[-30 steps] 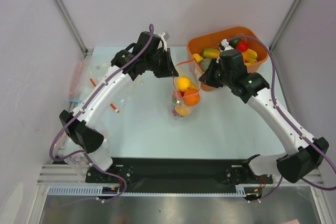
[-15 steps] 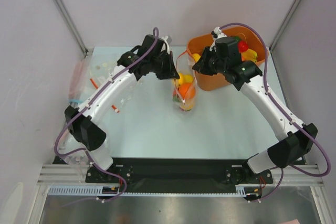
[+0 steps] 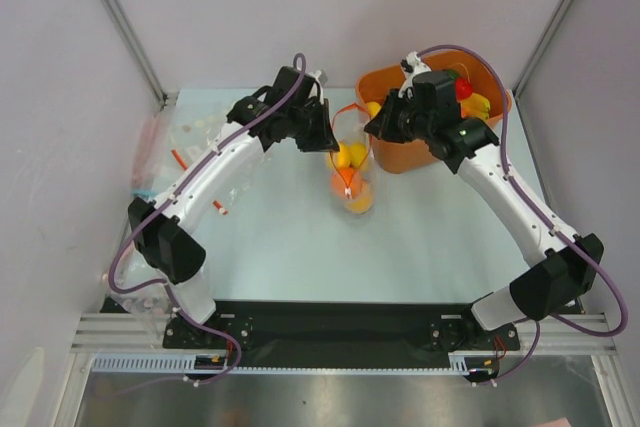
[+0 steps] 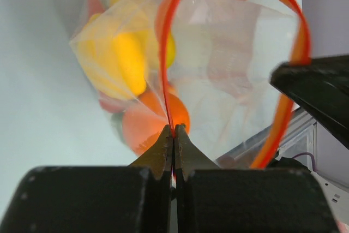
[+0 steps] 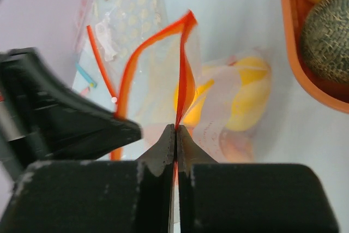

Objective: Place the food in the zip-top bag and seal the zipper
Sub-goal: Adjust the zipper food storage bag at the center of the board, then pick up the fake fruit from the bin.

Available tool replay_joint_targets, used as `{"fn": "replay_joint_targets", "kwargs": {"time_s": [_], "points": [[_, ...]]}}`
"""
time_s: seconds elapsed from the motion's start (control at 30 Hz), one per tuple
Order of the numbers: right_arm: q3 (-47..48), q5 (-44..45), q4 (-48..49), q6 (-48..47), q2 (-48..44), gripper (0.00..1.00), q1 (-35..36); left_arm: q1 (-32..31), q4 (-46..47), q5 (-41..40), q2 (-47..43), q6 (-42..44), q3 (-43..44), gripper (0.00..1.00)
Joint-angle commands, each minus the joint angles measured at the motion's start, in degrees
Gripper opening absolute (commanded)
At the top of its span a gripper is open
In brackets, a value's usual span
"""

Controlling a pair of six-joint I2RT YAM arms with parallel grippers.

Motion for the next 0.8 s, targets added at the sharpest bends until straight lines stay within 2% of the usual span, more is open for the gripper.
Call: {"fn": "replay_joint_targets", "kwargs": {"time_s": [0.0,0.17,0.33,0.5,0.77], "points": [[-3.94,-1.60,2.68,2.13,-1.56,0.00,-1.67,0.31,2.64,-0.02,-4.18,0.96,0.56,0.00],[-3.78,-1.42,2.42,1.96,-1.65,0.02,-3.33,0.31,2.56,0.33,-3.48,1.22,0.55,0.00],[-2.73,-4.14,0.66,1.08,-0.60,0.47,-5.53,0.31,3.79,-0.37,-3.83,1.22,1.33,0.00],[-1.67,-6.16,-0.66,0.29,-1.12,0.67,-8.78,1.01,3.18,2.26,-2.34,0.26,1.52,0.00],[0.70,-8.28,-1.71,-1.30,-1.39,0.71,-15.90,1.36,4.41,2.09,-2.60,0.08,0.20,0.00]]}}
